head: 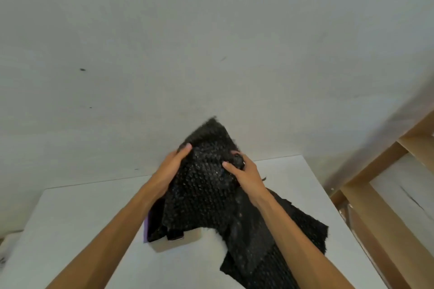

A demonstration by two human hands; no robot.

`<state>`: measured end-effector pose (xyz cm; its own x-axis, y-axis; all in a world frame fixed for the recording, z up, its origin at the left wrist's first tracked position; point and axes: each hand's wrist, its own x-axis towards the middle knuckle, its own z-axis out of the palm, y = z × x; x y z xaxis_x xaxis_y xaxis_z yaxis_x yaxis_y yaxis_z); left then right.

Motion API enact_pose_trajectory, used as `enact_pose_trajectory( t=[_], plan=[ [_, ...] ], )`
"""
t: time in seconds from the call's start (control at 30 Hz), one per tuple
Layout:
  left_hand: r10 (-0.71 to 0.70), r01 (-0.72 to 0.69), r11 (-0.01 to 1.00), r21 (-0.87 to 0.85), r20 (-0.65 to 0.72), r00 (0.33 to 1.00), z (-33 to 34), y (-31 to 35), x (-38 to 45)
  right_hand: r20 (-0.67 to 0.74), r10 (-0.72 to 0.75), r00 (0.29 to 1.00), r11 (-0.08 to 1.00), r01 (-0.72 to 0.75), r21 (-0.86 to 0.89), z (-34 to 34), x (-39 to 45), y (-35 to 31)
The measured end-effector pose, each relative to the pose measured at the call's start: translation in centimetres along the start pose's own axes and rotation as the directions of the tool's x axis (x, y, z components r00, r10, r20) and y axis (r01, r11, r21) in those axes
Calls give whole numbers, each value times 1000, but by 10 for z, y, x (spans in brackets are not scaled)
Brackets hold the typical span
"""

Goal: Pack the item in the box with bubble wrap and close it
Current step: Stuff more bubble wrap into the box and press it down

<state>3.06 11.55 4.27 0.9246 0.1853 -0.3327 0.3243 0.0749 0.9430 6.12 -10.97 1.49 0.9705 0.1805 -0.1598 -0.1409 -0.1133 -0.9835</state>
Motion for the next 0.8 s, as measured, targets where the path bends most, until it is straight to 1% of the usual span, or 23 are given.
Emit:
enact_pose_trajectory(
  t=[0.07,0.1,0.13,0.2,0.27,0.3,0.37,0.4,0.47,0.5,0.6,0.63,0.67,0.73,0.77,0.8],
  plan=[
    [142,-129,986,109,-120,983,-30,9,-5,-14,-143,990,985,141,-96,25,14,-17],
    [229,-198,967,160,-204,952,-44,12,-5,-17,-225,974,965,221,-139,37,19,-27],
    [286,-245,954,171,-278,917,-56,14,-6,-19,-308,951,936,299,-185,48,22,-35],
    [327,-287,944,162,-362,873,-76,13,-5,-18,-453,891,862,433,-262,67,23,-44],
    [320,-278,947,159,-397,860,-93,-1,1,15,-511,859,815,490,-310,82,18,-35],
    [309,-265,950,164,-387,869,-100,-14,2,45,-510,859,805,495,-328,87,13,-25],
    [277,-226,954,196,-296,914,-112,-47,0,133,-448,884,792,461,-399,95,4,3],
    [282,-218,940,263,-239,929,-116,-64,-2,180,-394,902,785,431,-444,97,-1,19],
    [334,-235,850,471,-137,933,-121,-94,-7,245,-255,935,772,350,-531,102,-11,49],
    [352,-246,806,539,-102,930,-122,-107,-7,265,-189,945,758,312,-572,105,-15,62],
    [297,-207,721,661,-25,955,-119,-133,-10,282,-66,957,676,250,-693,110,-27,88],
    [264,-201,655,728,29,964,-118,-140,-10,278,-41,960,644,239,-727,110,-28,92],
    [223,-213,564,798,102,970,-119,-147,-10,278,-14,961,619,227,-752,112,-28,94],
    [174,-298,349,888,251,952,-119,-160,-10,267,-25,963,577,232,-783,114,-27,93],
    [174,-347,251,903,311,934,-119,-166,-8,263,-68,963,539,257,-802,116,-27,93],
    [181,-375,168,912,345,921,-119,-170,-7,267,-134,954,468,298,-832,119,-25,96]
  ],
)
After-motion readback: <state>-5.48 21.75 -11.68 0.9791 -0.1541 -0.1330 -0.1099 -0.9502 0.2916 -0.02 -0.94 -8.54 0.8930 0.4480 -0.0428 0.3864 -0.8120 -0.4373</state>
